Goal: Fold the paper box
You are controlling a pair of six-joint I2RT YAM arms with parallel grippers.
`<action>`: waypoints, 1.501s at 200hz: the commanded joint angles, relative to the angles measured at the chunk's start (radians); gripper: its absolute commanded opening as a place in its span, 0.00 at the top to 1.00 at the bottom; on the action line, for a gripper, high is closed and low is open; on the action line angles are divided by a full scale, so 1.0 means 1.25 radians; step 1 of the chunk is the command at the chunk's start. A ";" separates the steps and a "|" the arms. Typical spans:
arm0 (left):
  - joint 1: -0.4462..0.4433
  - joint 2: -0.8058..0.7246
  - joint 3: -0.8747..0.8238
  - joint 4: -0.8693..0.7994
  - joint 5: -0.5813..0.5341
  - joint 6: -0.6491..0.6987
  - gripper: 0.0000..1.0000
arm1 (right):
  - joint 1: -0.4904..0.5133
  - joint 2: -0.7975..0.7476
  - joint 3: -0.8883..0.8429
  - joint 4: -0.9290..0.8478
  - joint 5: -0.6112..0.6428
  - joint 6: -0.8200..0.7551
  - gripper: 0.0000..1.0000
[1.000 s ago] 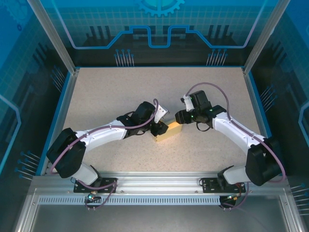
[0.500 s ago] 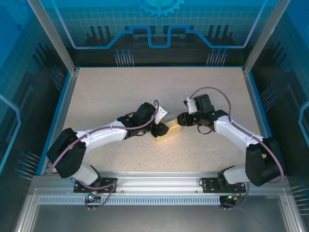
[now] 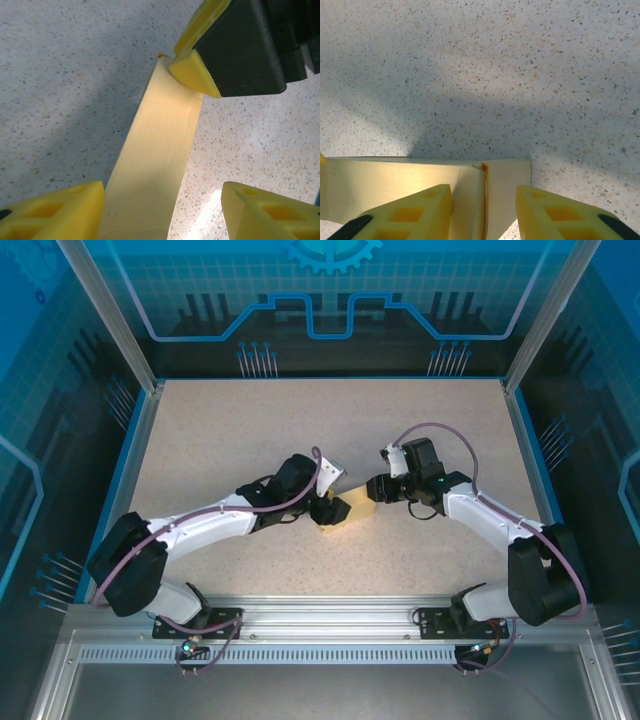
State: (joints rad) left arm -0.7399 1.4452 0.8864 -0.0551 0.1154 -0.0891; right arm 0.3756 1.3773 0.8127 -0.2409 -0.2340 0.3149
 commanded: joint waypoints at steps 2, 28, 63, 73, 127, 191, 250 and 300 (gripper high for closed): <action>0.025 -0.052 -0.033 0.002 -0.038 -0.059 0.35 | -0.002 0.011 -0.035 -0.074 0.026 0.000 0.61; 0.049 -0.081 -0.064 -0.020 -0.027 -0.109 0.35 | 0.000 0.010 -0.035 -0.072 0.029 0.000 0.61; 0.067 -0.077 -0.091 -0.036 0.007 -0.189 0.36 | 0.003 0.014 -0.033 -0.070 0.031 -0.002 0.61; 0.081 -0.074 -0.102 -0.028 0.021 -0.213 0.39 | 0.005 0.016 -0.032 -0.070 0.031 -0.002 0.61; 0.098 -0.051 -0.141 0.001 0.076 -0.254 0.53 | 0.008 0.009 -0.033 -0.074 0.045 -0.005 0.61; 0.098 -0.059 -0.210 0.007 0.077 -0.264 0.61 | 0.007 0.025 -0.040 -0.069 0.042 -0.019 0.61; 0.099 -0.074 -0.238 0.025 0.058 -0.279 0.61 | -0.001 0.012 -0.076 -0.068 0.020 -0.034 0.66; 0.098 -0.096 -0.144 0.024 0.017 -0.252 0.45 | 0.000 0.007 -0.009 -0.076 -0.022 -0.033 0.62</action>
State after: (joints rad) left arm -0.6178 1.3388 0.6518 0.0677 0.1787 -0.4366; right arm 0.3786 1.3617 0.7895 -0.2096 -0.2478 0.2943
